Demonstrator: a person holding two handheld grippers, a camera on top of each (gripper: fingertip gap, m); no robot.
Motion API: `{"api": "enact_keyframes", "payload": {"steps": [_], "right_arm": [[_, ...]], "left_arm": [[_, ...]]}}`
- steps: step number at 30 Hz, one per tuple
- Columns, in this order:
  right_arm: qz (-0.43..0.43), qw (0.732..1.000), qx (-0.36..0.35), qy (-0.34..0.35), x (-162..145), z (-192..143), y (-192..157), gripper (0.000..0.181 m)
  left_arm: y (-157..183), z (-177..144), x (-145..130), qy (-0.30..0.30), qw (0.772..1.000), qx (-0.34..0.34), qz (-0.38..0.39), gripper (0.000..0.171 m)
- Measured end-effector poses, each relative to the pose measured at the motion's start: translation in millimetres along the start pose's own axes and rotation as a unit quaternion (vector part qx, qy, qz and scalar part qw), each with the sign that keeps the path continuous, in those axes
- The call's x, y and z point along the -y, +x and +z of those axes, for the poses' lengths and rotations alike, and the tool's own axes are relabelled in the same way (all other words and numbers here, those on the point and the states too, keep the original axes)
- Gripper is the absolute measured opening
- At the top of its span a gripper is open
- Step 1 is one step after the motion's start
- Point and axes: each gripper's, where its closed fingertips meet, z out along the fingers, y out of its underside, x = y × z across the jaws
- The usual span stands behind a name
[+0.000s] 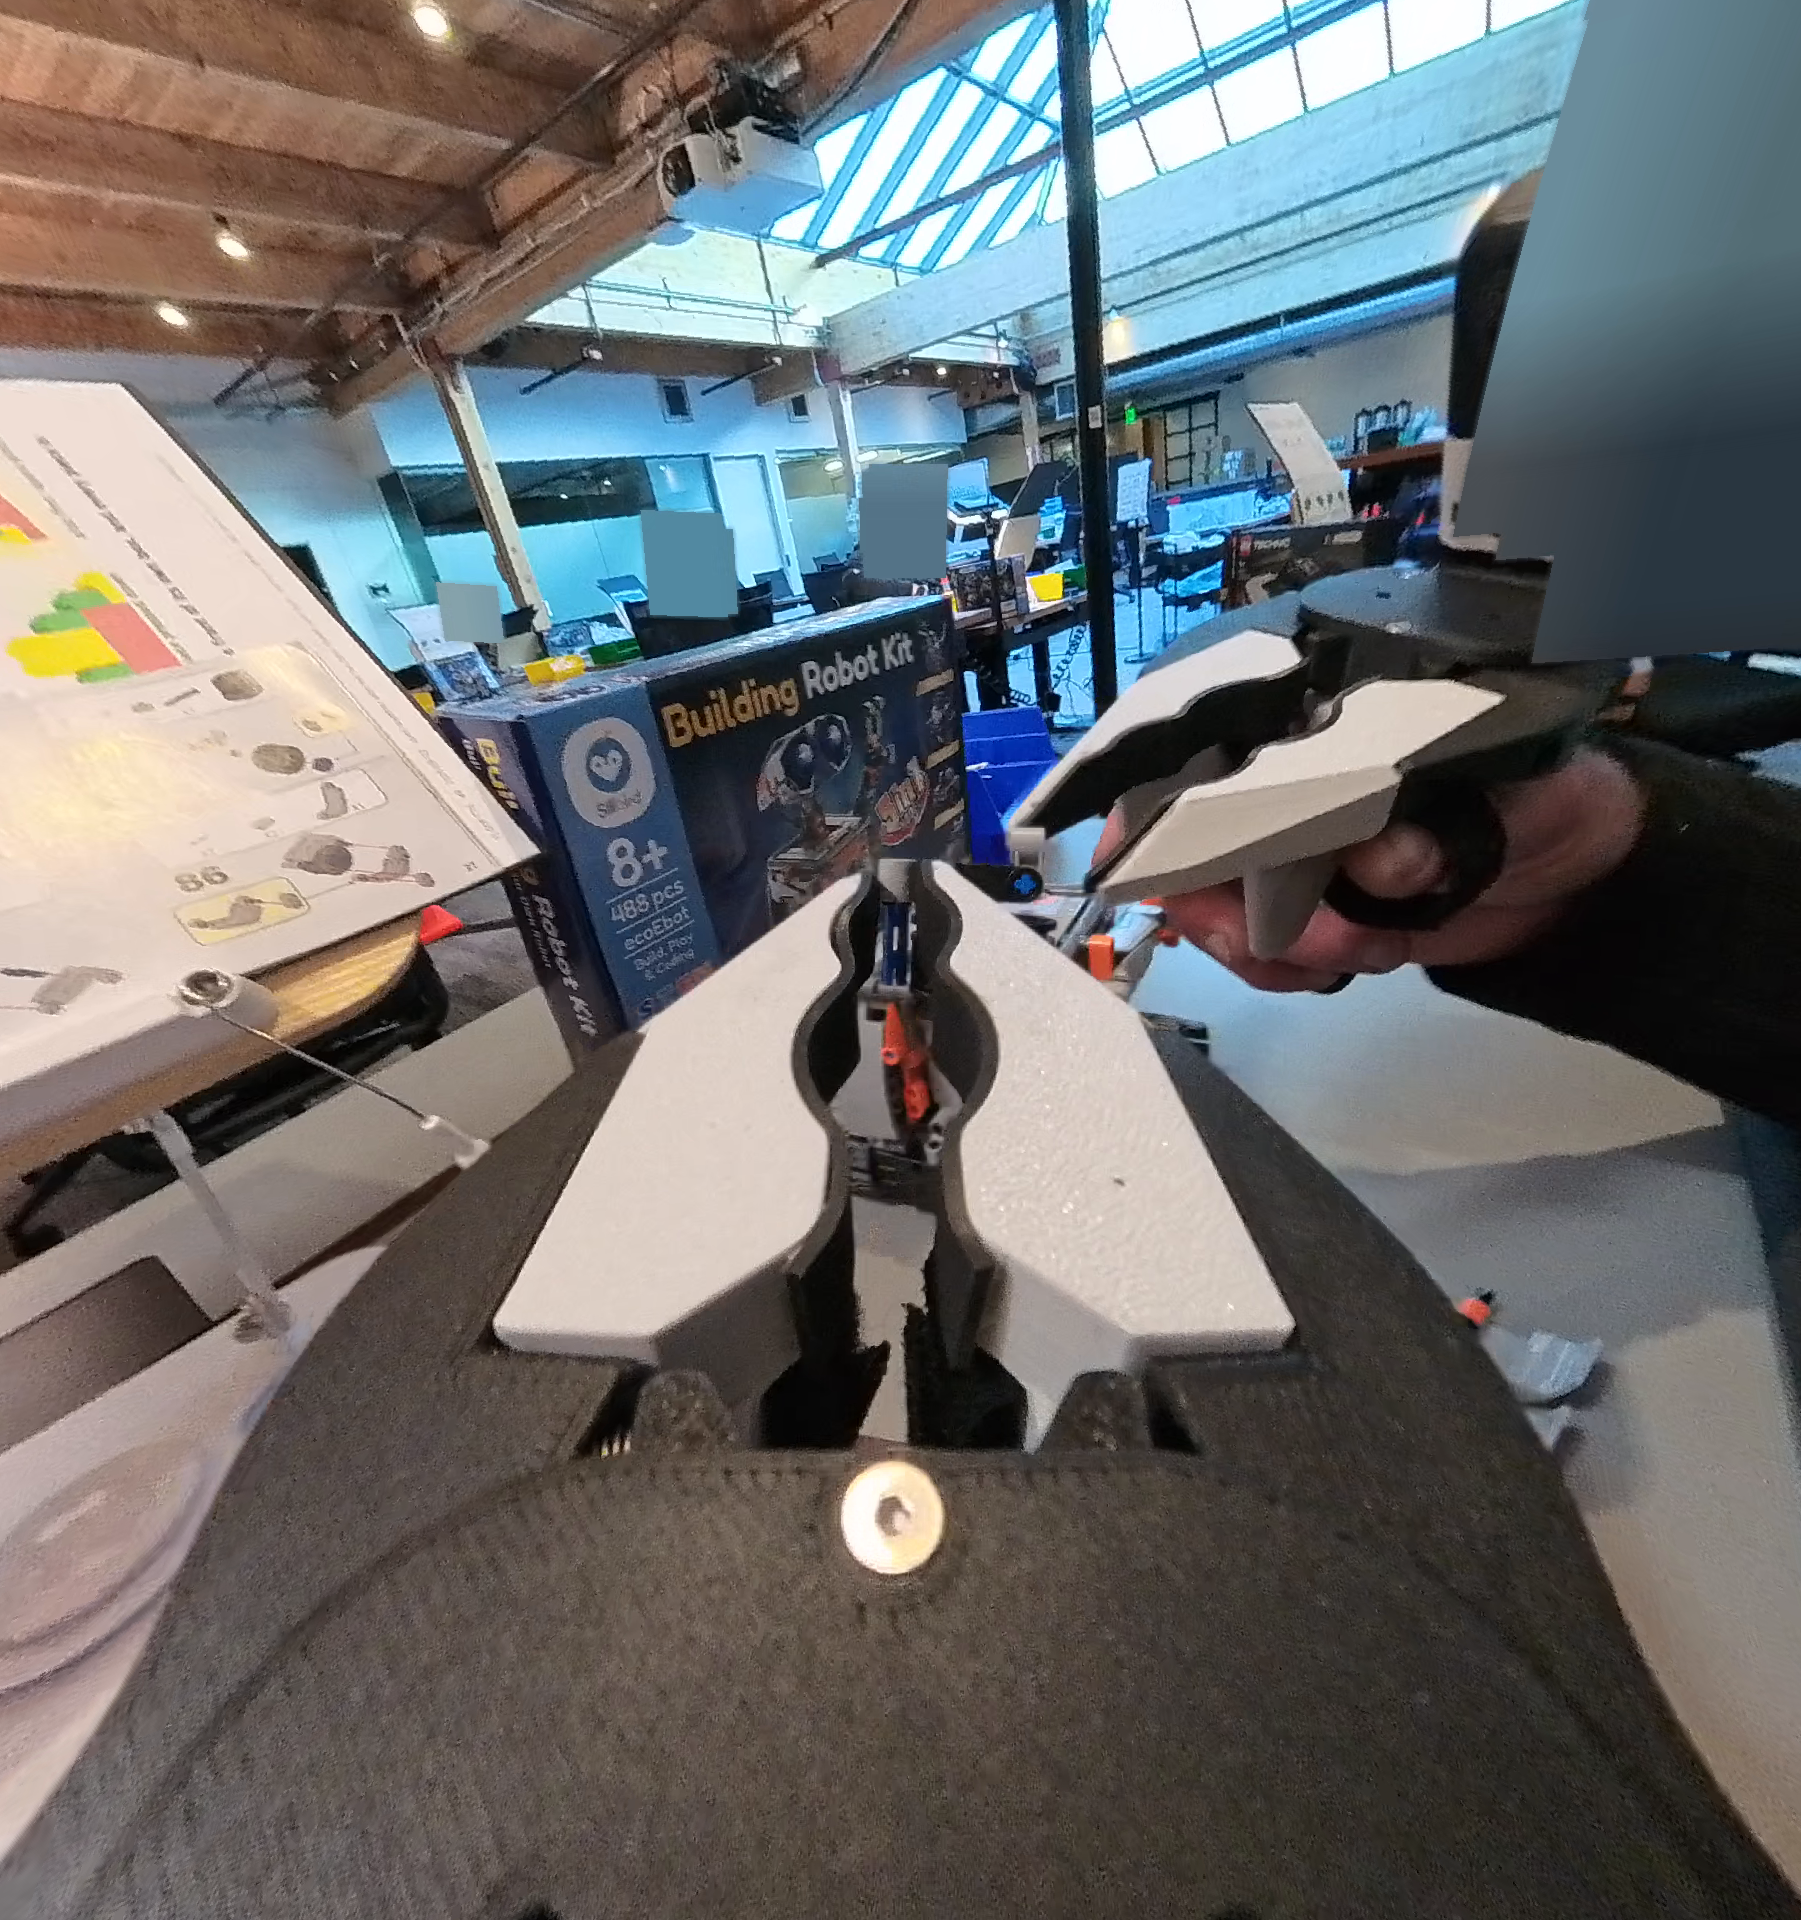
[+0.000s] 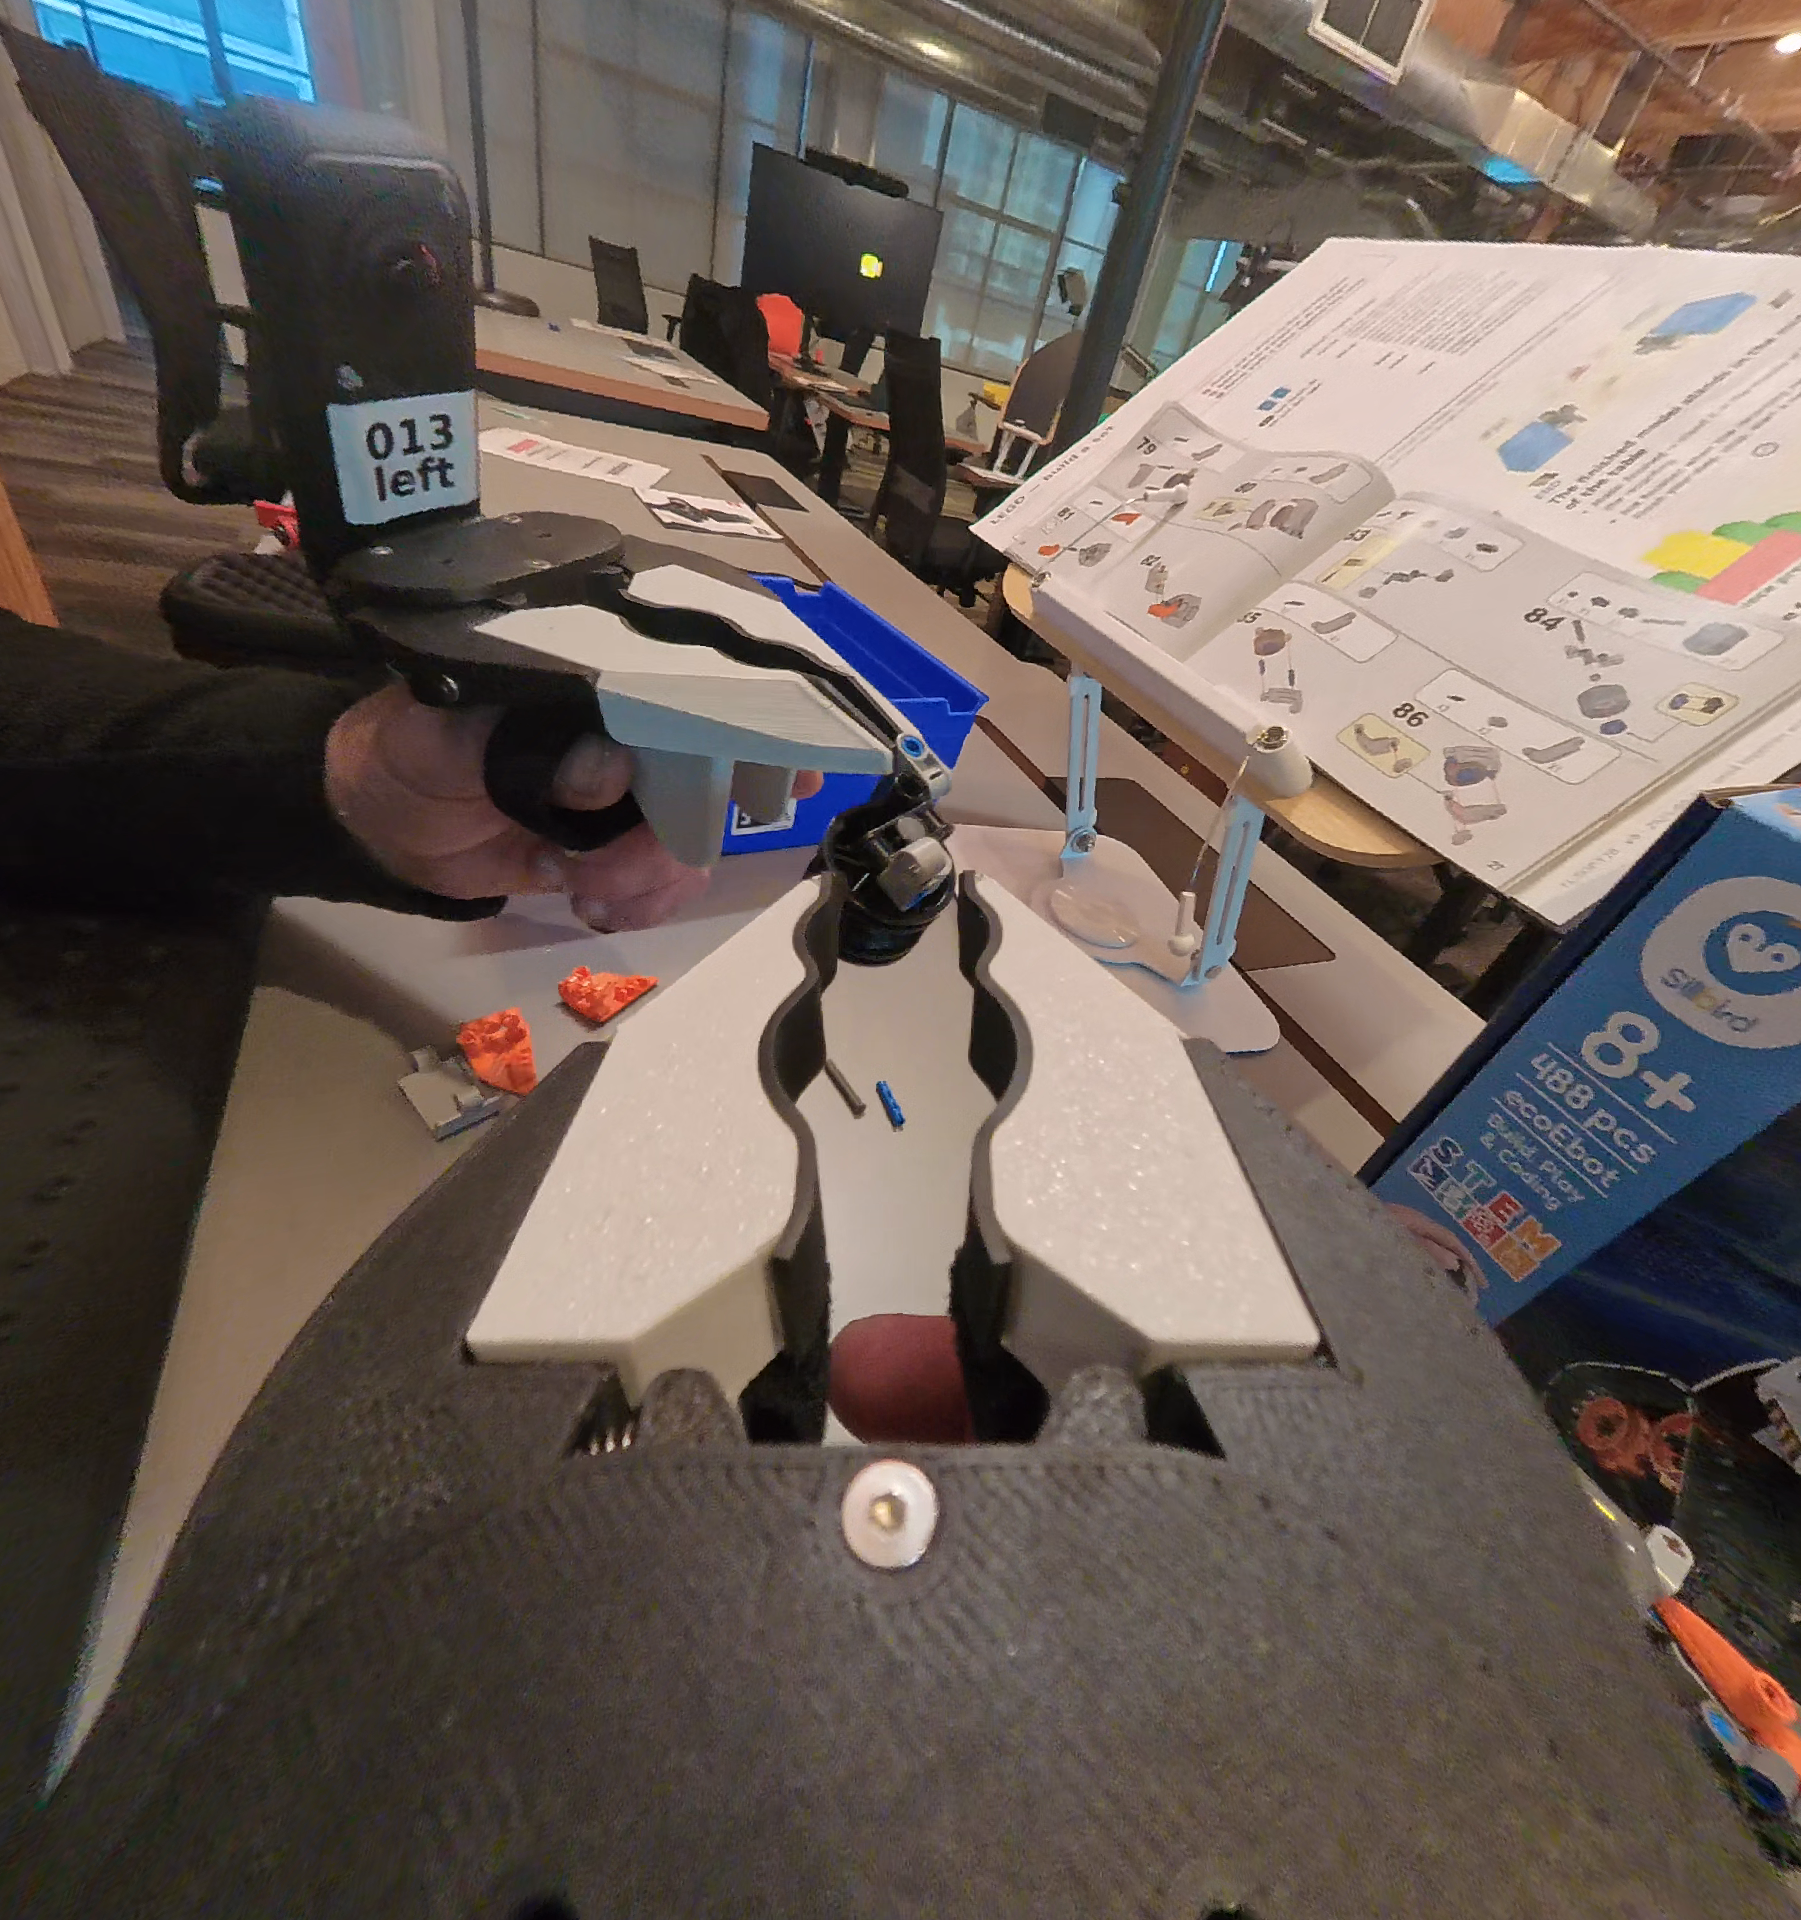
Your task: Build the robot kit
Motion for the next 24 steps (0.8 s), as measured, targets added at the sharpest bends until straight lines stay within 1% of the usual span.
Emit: {"api": "enact_keyframes", "payload": {"steps": [3,4,9,11,14,16,19,22,24], "right_arm": [[0.006,1.0,0.003,0.008,1,1,-1,0.019],[0.005,1.0,0.004,0.012,2,0,-1,0.015],[-0.029,0.999,-0.001,0.029,9,-3,-2,0.011],[-0.048,0.998,0.002,0.045,14,-5,-7,0.014],[-0.043,0.997,0.016,0.058,19,-6,-12,0.015],[-0.032,0.997,0.03,0.064,20,-6,-16,0.011],[-0.028,0.997,0.039,0.066,19,-5,-18,0.008],[-0.043,0.995,0.037,0.078,23,-7,-20,0.006],[-0.073,0.994,0.026,0.078,25,-8,-22,0.005]], "left_arm": [[7,3,1,0.006,0.999,-0.016,-0.033,0.004],[7,3,1,0.007,0.999,-0.016,-0.039,0.004],[8,4,3,0.016,0.995,-0.035,-0.091,0.004],[9,3,6,0.021,0.99,-0.056,-0.126,0.004],[13,1,7,0.021,0.979,-0.102,-0.174,0.004],[16,0,6,0.02,0.974,-0.127,-0.188,0.004],[15,-1,5,0.021,0.968,-0.14,-0.209,0.004],[16,-1,5,0.02,0.967,-0.141,-0.212,0.004],[17,-1,6,0.021,0.964,-0.145,-0.223,0.004]]}}
